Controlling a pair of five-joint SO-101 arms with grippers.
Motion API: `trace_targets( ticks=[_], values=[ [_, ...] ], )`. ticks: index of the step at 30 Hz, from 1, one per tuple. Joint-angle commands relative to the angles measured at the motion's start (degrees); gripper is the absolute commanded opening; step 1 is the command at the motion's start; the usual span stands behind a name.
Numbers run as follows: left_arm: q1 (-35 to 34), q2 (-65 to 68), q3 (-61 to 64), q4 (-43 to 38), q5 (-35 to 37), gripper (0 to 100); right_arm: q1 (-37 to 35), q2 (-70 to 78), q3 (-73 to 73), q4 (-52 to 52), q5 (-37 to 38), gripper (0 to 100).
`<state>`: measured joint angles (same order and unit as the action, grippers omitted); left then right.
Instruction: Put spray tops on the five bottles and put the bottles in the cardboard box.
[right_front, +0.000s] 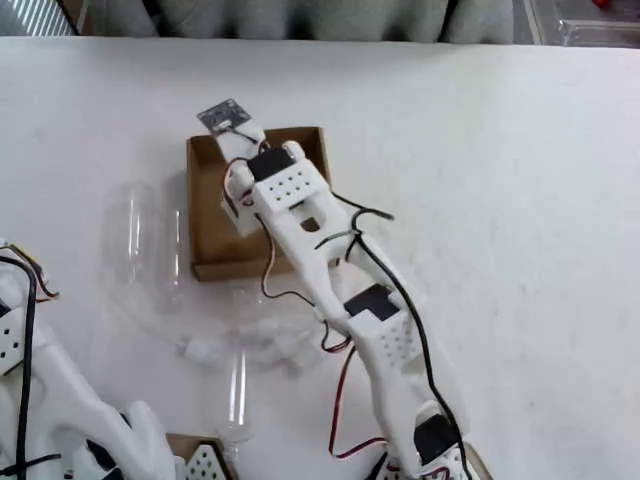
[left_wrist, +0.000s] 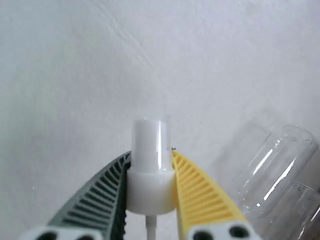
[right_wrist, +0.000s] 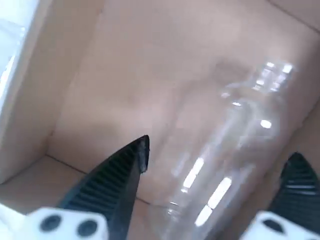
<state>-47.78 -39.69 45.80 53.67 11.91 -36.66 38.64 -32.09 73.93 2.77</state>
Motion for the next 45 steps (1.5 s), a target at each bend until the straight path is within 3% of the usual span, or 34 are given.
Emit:
trace_targets(
  ticks=[1,12,14,17,18,20,23,28,30,45],
  values=[
    [0.57,-0.13,-0.35,-1.23,0.26,2,0.84,0.4,-0.88,0.66,-0.09,37.7],
    [0.66,-0.22,-0.26,-0.97,0.26,2,-0.66,7.6,-0.97,-5.85,-0.09,34.7],
    [0.66,-0.22,-0.26,-0.97,0.26,2,-0.75,8.57,-1.05,-6.46,-0.09,25.4],
    [0.75,-0.04,-0.26,-0.97,0.35,2,-0.84,8.66,-2.46,-6.02,-0.09,2.1],
    [0.75,-0.04,-0.26,-0.97,0.35,2,-0.66,8.66,-2.9,-5.58,-0.09,0.5],
    [0.75,0.04,-0.26,-1.05,0.35,2,-0.4,8.66,-4.04,-2.86,0.09,7.1],
    [0.84,0.04,-0.26,-1.23,0.35,2,0.22,8.57,-8.88,3.74,0.26,1.2],
    [2.95,0.04,-0.26,-0.35,0.35,2,0.48,5.49,-24.97,23.78,0.35,1.5],
    [4.35,-0.22,-0.35,0.79,0.26,2,0.48,3.38,-27.34,25.54,0.44,1.5],
    [14.46,-0.4,0.97,7.21,0.18,2,2.42,-36.97,9.85,25.1,0.35,1.5]
  ],
)
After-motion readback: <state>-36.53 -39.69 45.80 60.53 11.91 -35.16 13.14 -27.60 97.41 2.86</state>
